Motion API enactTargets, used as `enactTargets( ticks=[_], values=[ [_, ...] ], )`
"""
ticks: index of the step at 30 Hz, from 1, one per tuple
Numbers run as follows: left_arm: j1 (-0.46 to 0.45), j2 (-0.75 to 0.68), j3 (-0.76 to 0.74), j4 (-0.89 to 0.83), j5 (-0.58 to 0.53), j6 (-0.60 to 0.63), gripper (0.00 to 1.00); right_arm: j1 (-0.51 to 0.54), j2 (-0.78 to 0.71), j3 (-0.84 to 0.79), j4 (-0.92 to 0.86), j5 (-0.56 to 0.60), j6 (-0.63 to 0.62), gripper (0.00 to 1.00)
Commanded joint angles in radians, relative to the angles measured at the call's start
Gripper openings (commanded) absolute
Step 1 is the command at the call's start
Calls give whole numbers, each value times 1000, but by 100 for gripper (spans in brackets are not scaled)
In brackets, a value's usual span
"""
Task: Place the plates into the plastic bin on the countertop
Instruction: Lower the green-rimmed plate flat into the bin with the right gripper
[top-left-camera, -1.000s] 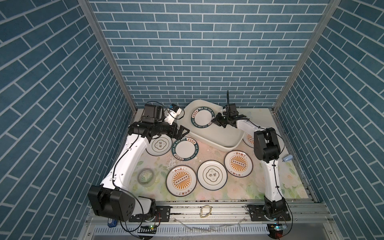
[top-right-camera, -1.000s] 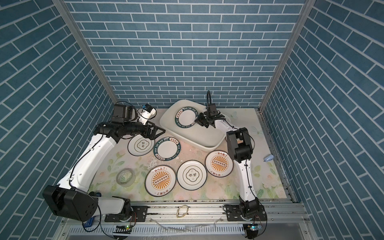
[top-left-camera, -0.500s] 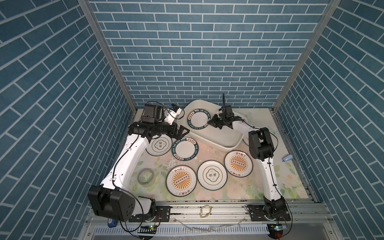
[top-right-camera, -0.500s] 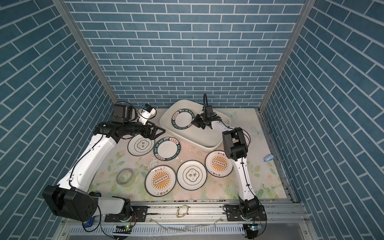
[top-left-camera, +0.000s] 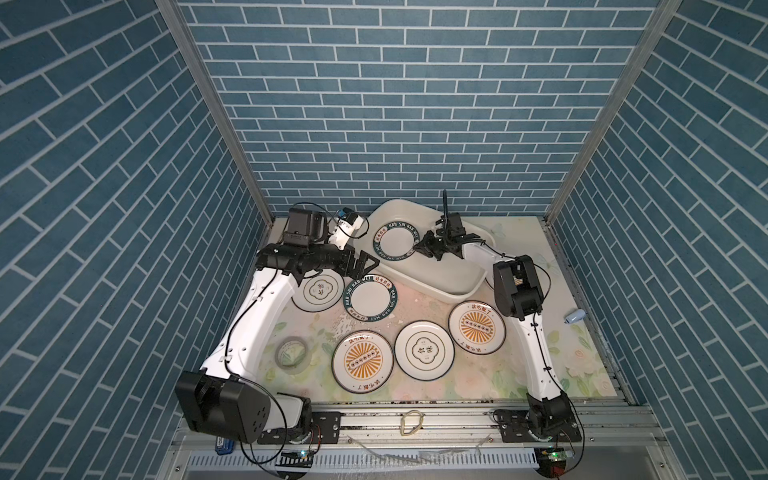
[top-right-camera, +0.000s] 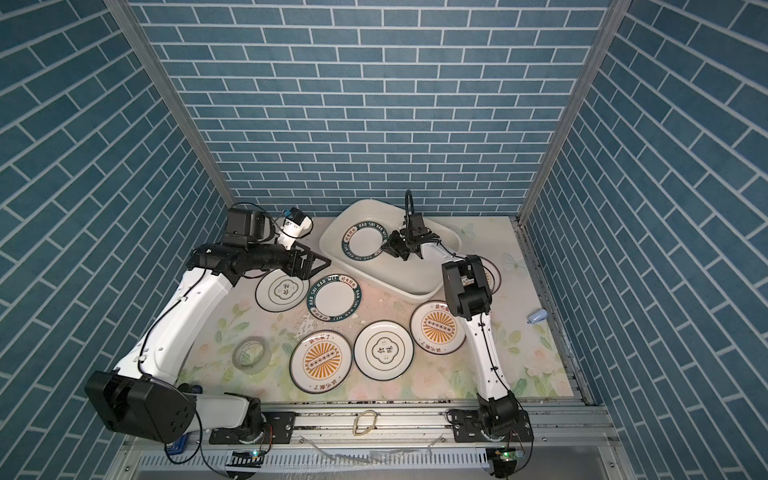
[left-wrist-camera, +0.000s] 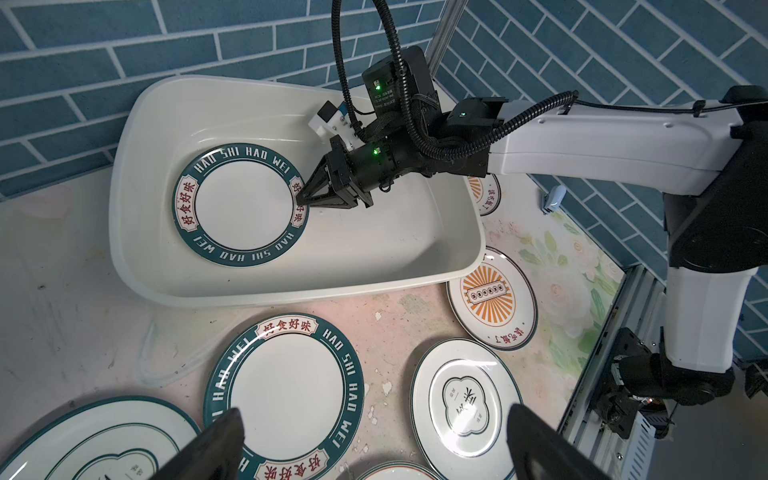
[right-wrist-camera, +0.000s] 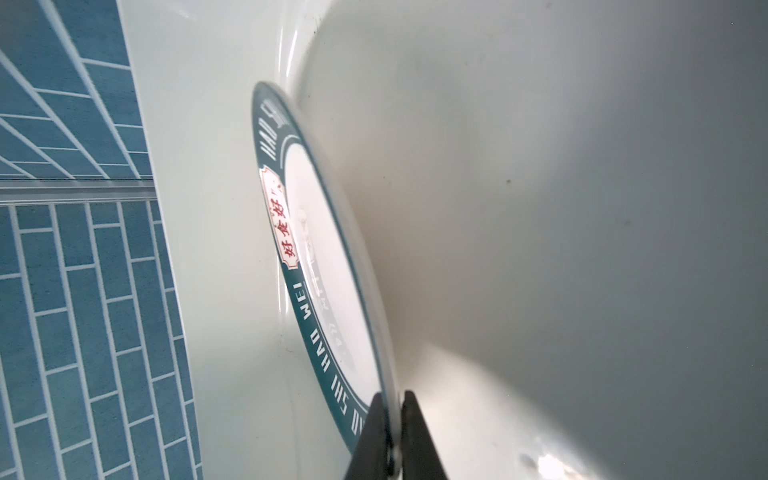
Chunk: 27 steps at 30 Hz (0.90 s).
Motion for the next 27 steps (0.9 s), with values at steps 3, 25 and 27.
enactTargets(
  ticks=[3,25,27],
  values=[
    [-5,-6,28,-15,15,-3,100,3,24,52,-14,-21,15,17],
    [-5,-3,28,-27,21,0,99,-11,19,118,-203,13,-91,34],
    [-5,-2,32,-31,20,0,100,-14,10,126,-225,13,-107,35]
  ],
)
